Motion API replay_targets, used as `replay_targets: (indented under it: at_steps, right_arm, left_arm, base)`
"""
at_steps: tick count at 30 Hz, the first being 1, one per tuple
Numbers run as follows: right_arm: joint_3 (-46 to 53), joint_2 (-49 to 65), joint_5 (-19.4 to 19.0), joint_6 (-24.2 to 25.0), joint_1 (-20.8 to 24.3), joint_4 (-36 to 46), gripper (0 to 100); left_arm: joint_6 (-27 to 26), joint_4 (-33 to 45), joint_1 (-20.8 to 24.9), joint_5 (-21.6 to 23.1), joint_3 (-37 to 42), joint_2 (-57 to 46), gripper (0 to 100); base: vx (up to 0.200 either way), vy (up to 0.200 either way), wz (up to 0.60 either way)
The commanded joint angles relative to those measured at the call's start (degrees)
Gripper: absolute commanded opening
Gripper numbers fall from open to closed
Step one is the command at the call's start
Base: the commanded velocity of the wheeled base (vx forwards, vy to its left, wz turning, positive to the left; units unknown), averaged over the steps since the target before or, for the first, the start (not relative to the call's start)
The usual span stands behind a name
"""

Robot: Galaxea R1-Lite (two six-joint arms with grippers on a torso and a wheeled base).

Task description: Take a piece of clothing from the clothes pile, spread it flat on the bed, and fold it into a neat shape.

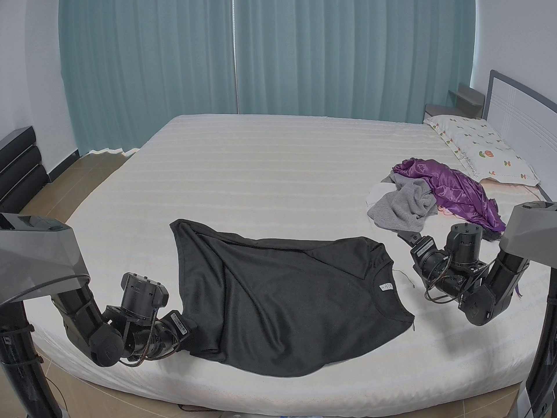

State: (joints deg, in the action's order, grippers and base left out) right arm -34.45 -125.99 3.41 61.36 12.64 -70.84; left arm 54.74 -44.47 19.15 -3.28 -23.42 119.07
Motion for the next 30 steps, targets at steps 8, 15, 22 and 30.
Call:
replay_targets:
  at_steps: [8,15,22,30]
  right_arm:
    - [0.1,-0.2,-0.7,0.0,0.0,0.0,100]
    - [1.1,-0.3,-0.7,-2.0,0.0,0.4,100]
    - [2.9,-0.7,-0.7,-6.6,0.2,0.9,100]
    - [6.1,-2.8,-0.8,-13.8,0.9,0.8,100]
  left_arm:
    - [-1.6,0.0,-0.6,-5.6,0.4,-1.3,0]
    - [-6.9,2.3,-3.9,-7.3,1.4,-7.7,0]
    - [-11.8,5.5,-9.5,-7.2,1.0,-11.8,0]
    - [-14.2,6.4,-13.4,-7.2,0.5,-11.2,0]
  base:
    - [0.0,0.0,0.0]
    - [0.0,0.0,0.0]
    - [0.0,0.0,0.0]
    - [0.0,0.0,0.0]
